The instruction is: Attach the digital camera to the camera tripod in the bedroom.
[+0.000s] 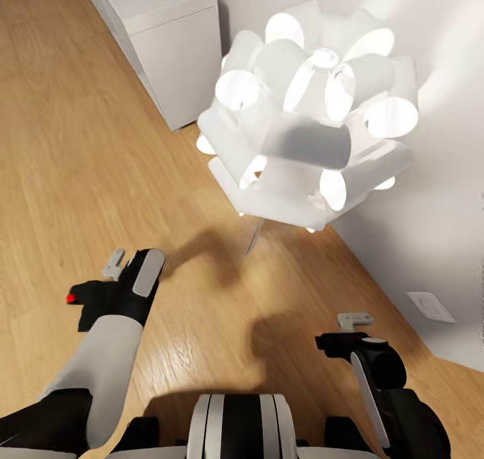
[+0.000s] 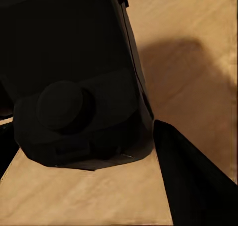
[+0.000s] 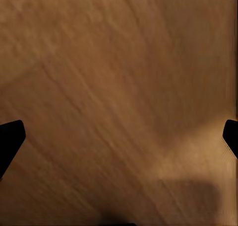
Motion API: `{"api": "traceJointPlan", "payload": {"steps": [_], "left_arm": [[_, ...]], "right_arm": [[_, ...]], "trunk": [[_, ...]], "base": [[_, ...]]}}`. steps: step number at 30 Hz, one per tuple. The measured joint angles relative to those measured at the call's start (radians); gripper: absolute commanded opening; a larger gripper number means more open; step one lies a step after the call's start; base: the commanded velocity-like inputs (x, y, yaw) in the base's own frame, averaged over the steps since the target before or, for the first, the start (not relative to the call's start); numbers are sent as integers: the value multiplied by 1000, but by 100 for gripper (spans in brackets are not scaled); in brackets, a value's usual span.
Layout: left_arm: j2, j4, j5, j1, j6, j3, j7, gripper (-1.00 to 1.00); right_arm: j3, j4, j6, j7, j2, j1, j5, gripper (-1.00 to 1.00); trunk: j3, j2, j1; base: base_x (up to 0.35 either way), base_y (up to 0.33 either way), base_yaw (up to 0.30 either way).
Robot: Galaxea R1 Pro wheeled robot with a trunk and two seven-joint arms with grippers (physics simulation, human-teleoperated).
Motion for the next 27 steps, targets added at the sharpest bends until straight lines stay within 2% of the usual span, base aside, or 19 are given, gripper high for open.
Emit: {"api": "traceJointPlan", "payload": {"steps": [3,4,8,9,12,14,15,20,27], "left_arm": [[7,-197,3,81,158,-8,-5,-100],[7,-200,4,82,160,-8,-5,-100],[16,-425,5,185,362,-11,-19,-100],[16,-426,6,186,364,-11,-19,-100],[29,-526,7,251,454,-9,-41,-100],[45,-565,10,293,491,-8,-62,-100],[45,-566,10,293,491,-8,-62,-100],[77,-612,14,378,536,-13,-123,-100],[90,-627,16,448,571,-18,-194,-100]], "right_arm": [[0,0,0,1,-1,0,0,100],[0,0,0,1,-1,0,0,100],[1,0,0,3,-3,1,-1,100],[1,0,0,4,-3,1,-1,100],[2,0,0,5,-3,1,-3,100],[3,0,0,5,-3,1,-4,100],[3,0,0,5,-3,1,-4,100],[21,0,0,7,-4,1,-7,100],[50,0,-1,16,-4,6,-10,100]], "trunk": [[12,1,-1],[16,1,-2],[34,2,-4],[39,2,-4],[53,3,-5],[62,3,-6],[67,4,-7],[91,5,-9],[124,6,-12]], "base": [[-1,0,67],[-1,0,100],[0,0,141],[0,0,159],[0,0,173],[0,0,183],[0,0,186],[0,0,193],[0,0,202]]}}
